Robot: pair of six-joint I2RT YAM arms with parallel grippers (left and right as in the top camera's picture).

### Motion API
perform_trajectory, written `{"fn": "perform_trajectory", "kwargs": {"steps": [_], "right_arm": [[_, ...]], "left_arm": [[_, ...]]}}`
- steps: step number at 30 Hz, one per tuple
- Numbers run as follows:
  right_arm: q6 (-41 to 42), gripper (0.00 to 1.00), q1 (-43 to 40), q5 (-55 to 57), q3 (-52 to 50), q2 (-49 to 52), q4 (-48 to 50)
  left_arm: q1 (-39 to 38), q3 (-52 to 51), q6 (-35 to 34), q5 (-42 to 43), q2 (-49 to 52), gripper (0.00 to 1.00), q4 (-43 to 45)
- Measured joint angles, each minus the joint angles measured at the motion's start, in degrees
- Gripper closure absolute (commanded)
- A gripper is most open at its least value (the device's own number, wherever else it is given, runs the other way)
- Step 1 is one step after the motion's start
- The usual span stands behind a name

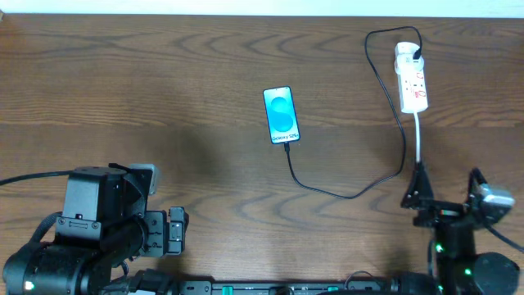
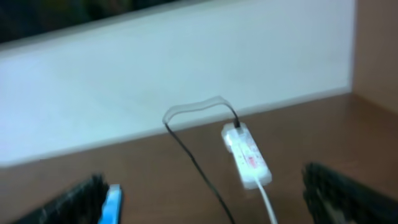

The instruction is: Plug charger to phone and switch on socket

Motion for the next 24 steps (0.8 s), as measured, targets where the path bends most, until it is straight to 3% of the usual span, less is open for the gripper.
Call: {"fn": "perform_trajectory", "kwargs": {"steps": [6, 13, 24], "right_arm": [[-0.15, 0.01, 1.14, -3.69, -14.12, -4.09, 18.16], [0.72, 0.01, 1.62, -5.27, -24.48, -5.86, 27.87], [0.79, 0.01, 1.62, -0.81, -26.45, -6.08, 22.29]], "left_arm": [[0.0, 0.0, 0.02, 0.0, 0.0, 0.02, -0.04], [0.0, 0.0, 0.0, 0.0, 0.02, 0.02, -0.02], [0.0, 0.0, 0.0, 0.02, 0.02, 0.02, -0.04]]}}
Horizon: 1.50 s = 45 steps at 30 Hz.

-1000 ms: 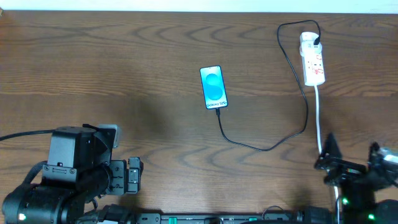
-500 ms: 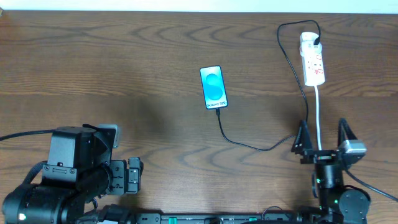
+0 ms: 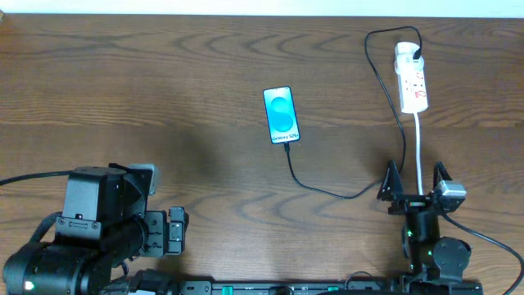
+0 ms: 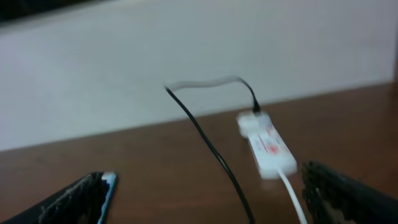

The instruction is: Plug charger to phone and switch on socket

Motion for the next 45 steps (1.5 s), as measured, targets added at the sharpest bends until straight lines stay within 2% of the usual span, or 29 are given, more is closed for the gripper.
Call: {"fn": "perform_trajectory", "kwargs": {"steps": [4, 45], "right_arm": [[0.0, 0.01, -0.02, 3.3, 0.0, 0.04, -5.9], [-0.02, 0.01, -0.02, 5.42, 0.0, 0.0, -5.99]], "left_arm": [[0.0, 0.0, 0.02, 0.0, 0.0, 0.02, 0.0], [0.0, 0.0, 0.02, 0.0, 0.0, 0.02, 0.0]]}}
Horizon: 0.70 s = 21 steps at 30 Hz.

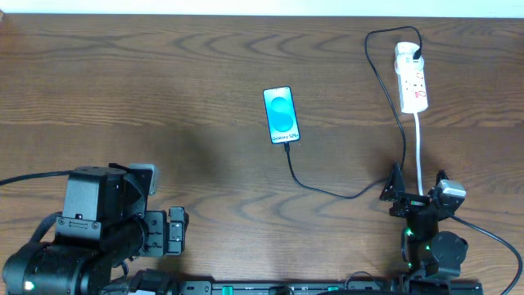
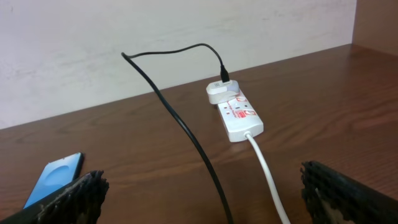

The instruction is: Plug charger to phone and switch on socket

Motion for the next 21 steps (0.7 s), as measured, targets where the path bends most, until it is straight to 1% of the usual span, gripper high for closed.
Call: {"fn": "perform_trajectory", "kwargs": {"steps": [16, 21], "right_arm": [[0.0, 0.01, 0.0, 0.0, 0.0, 0.0, 0.0], [0.0, 0.01, 0.0, 0.0, 0.0, 0.0, -0.02]], "left_arm": [[-0.24, 0.0, 0.22, -0.83, -0.02, 0.02, 0.33], [-1.25, -0.5, 0.74, -1.51, -2.1, 0.02, 9.49]]}}
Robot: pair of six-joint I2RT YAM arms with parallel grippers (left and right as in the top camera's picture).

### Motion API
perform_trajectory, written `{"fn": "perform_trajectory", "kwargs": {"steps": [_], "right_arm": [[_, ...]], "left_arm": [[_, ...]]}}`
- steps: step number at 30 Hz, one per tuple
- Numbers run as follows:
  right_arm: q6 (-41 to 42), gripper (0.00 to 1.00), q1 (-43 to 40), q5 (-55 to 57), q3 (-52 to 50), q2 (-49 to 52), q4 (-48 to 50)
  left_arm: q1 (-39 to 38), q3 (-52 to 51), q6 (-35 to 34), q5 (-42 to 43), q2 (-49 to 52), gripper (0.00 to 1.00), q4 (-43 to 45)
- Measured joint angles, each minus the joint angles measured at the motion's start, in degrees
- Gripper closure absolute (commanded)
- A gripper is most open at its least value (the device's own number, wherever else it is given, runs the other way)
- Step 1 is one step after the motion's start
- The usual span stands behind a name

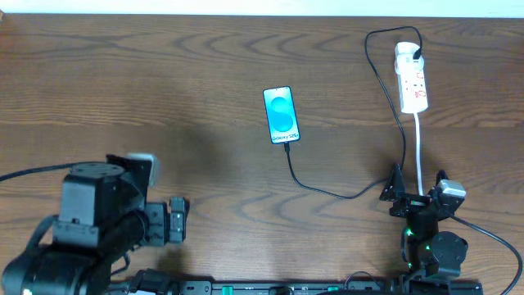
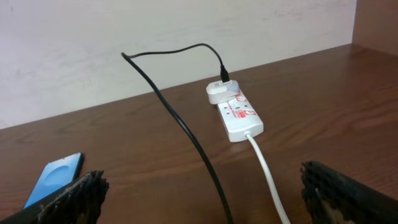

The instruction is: Plug charger to phone and switch on socket

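Observation:
The phone (image 1: 282, 115) lies face up mid-table with a blue screen; its corner shows as the phone (image 2: 55, 179) in the right wrist view. A black cable (image 1: 327, 191) meets its near edge and loops round to the charger (image 1: 407, 51) plugged into the white power strip (image 1: 413, 86), the same power strip (image 2: 235, 115) standing ahead of the wrist camera. My right gripper (image 1: 418, 188) is open low over the table, astride the strip's white cord (image 2: 267, 177) and the black cable (image 2: 199, 155). The left gripper (image 1: 176, 221) is at the near left; its jaws are unclear.
The brown wooden table (image 1: 164, 82) ends at a pale wall (image 2: 93, 43) behind the strip. The left arm's bulky body (image 1: 90, 217) fills the near left corner. The cable arches up off the table (image 2: 168, 53) by the charger.
The left arm's body has shifted slightly, with its gripper a little farther from the front edge. The right gripper, phone, cable and strip are where they were.
My right gripper was open at the far right, beyond the white cord. By 2.2 s ago it had moved left and stood astride the cord and cable. It has stayed there, open, with the wrist view steady on the strip.

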Motion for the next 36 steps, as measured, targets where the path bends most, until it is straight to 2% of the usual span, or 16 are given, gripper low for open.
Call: {"fn": "perform_trajectory", "kwargs": {"steps": [4, 10, 16, 21, 25, 30, 36], "right_arm": [[0.0, 0.01, 0.0, 0.04, 0.0, 0.0, 0.0], [0.0, 0.01, 0.0, 0.2, 0.0, 0.02, 0.04], [0.0, 0.01, 0.0, 0.31, 0.0, 0.0, -0.02], [0.0, 0.01, 0.0, 0.42, 0.0, 0.0, -0.02], [0.0, 0.01, 0.0, 0.42, 0.0, 0.0, -0.04], [0.0, 0.01, 0.0, 0.42, 0.0, 0.0, -0.04], [0.0, 0.01, 0.0, 0.42, 0.0, 0.0, -0.02]], "left_arm": [[-0.04, -4.15, 1.03, -0.04, -5.18, 0.02, 7.08], [0.74, -15.47, 1.9, -0.04, -16.9, 0.02, 12.92], [1.09, -28.94, 4.22, -0.04, -31.82, 0.02, 23.32], [1.46, -37.42, 4.79, -0.04, -42.49, 0.02, 28.44], [1.88, -43.82, 4.83, -0.04, -45.31, 0.02, 33.14], [1.88, -52.65, 4.87, -0.04, -46.03, 0.02, 43.43], [1.9, -59.28, 5.46, -0.24, -46.07, 0.02, 50.77]]}}
